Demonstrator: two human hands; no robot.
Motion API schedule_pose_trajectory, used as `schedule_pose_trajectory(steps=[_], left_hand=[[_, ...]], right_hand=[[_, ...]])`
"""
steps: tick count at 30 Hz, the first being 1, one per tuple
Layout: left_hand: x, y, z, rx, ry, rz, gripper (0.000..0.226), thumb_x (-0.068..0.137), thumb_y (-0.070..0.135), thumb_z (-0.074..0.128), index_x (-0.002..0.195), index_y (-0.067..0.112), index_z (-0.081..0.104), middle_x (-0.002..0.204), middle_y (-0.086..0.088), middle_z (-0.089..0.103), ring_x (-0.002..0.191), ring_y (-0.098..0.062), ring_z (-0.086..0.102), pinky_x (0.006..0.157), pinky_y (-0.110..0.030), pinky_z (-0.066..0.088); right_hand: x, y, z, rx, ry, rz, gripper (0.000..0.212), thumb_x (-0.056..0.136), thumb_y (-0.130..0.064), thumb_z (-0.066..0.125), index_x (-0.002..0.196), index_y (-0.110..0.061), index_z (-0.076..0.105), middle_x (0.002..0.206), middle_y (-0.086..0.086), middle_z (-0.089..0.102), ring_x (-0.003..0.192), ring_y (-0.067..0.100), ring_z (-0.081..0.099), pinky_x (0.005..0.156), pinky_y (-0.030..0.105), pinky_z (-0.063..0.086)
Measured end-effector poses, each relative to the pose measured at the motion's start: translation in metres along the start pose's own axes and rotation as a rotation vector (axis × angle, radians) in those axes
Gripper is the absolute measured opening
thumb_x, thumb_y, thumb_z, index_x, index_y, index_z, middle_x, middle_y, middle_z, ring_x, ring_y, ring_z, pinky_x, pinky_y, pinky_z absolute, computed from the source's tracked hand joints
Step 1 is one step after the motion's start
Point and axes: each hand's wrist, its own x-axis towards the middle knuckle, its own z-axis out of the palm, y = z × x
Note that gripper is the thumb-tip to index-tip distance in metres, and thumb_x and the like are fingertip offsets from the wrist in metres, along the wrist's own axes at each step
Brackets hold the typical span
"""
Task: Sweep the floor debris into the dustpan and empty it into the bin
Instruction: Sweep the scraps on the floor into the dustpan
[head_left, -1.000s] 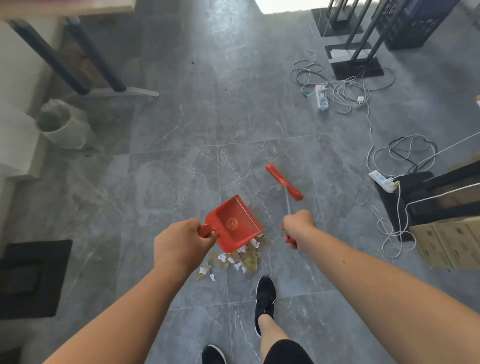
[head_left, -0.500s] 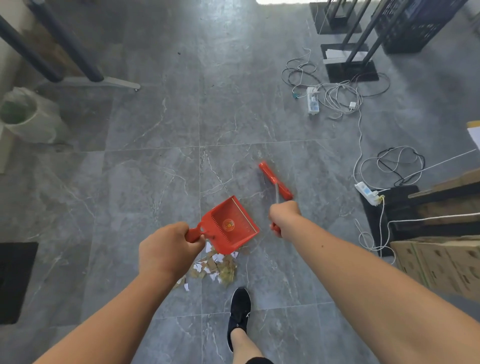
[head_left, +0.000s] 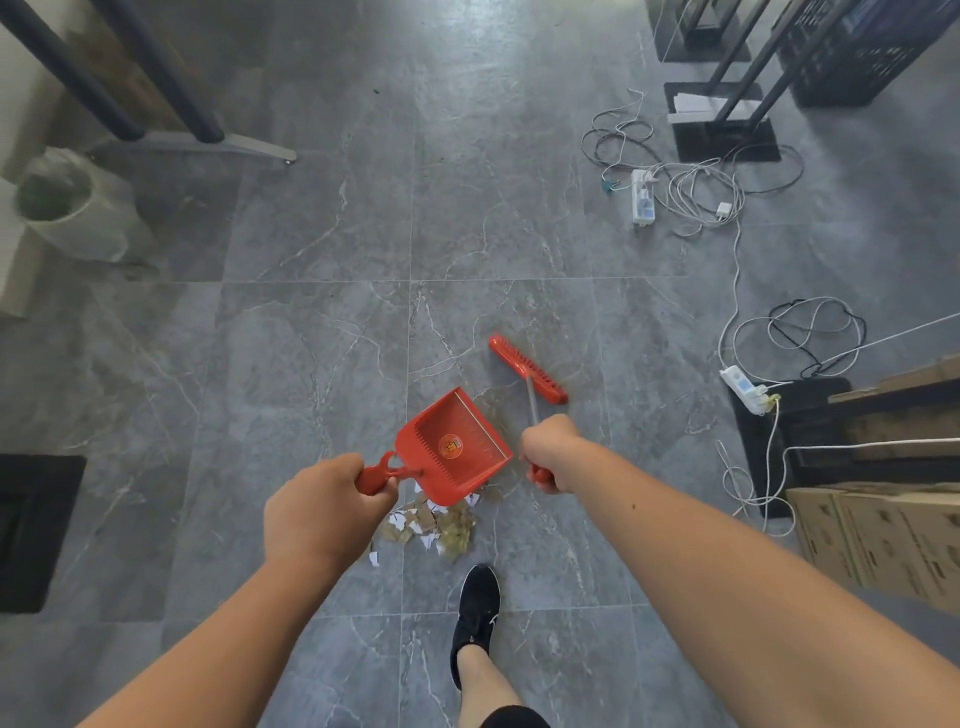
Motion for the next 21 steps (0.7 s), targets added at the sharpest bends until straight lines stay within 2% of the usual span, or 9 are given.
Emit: schedule_pose_trajectory(steps=[7,9,13,18,21], left_hand=[[-0.030,-0.048,-0.001,-0.001,0.005,-0.068,0.043,0.084,0.051,0.063,0.060,0.017,0.049,0.054,0.002,0.054,0.051,-0.015,0.051,0.047,-0.025,0.036],[-0.040,-0.065,-0.001,-0.005,0.016,-0.080,0.043,0.084,0.050,0.064,0.060,0.018,0.049,0.055,0.002,0.054,0.052,-0.015,0.050,0.048,-0.026,0.034],[-0.064,-0.108,-0.003,-0.019,0.030,-0.090,0.043,0.083,0.049,0.065,0.060,0.017,0.049,0.054,0.002,0.053,0.051,-0.016,0.050,0.048,-0.026,0.034],[-0.103,-0.181,-0.001,-0.015,0.048,-0.080,0.045,0.082,0.051,0.066,0.060,0.016,0.049,0.053,0.001,0.053,0.050,-0.015,0.049,0.048,-0.026,0.037],[-0.127,-0.229,0.002,-0.026,0.056,-0.071,0.045,0.081,0.052,0.067,0.060,0.017,0.049,0.053,0.002,0.052,0.050,-0.015,0.048,0.047,-0.026,0.034]], right_hand=[[-0.021,0.030,0.042,0.018,-0.020,0.166,0.019,0.095,-0.008,0.039,0.083,-0.005,0.053,0.055,0.007,0.040,0.035,0.015,0.029,0.033,0.014,0.036],[-0.035,0.042,0.056,-0.007,-0.028,0.130,0.023,0.097,-0.008,0.041,0.076,-0.004,0.051,0.056,0.008,0.041,0.040,0.017,0.029,0.034,0.013,0.034],[-0.059,0.074,0.091,-0.103,0.002,0.023,0.021,0.099,-0.015,0.046,0.082,-0.005,0.051,0.062,0.010,0.049,0.041,0.016,0.035,0.037,0.017,0.037],[-0.094,0.118,0.141,-0.147,-0.049,-0.047,0.020,0.091,-0.007,0.050,0.073,-0.013,0.046,0.067,0.009,0.053,0.049,0.019,0.050,0.043,0.027,0.044],[-0.112,0.152,0.182,-0.139,-0.025,0.013,0.017,0.093,-0.006,0.047,0.077,-0.009,0.048,0.062,0.011,0.046,0.041,0.017,0.039,0.038,0.017,0.037]])
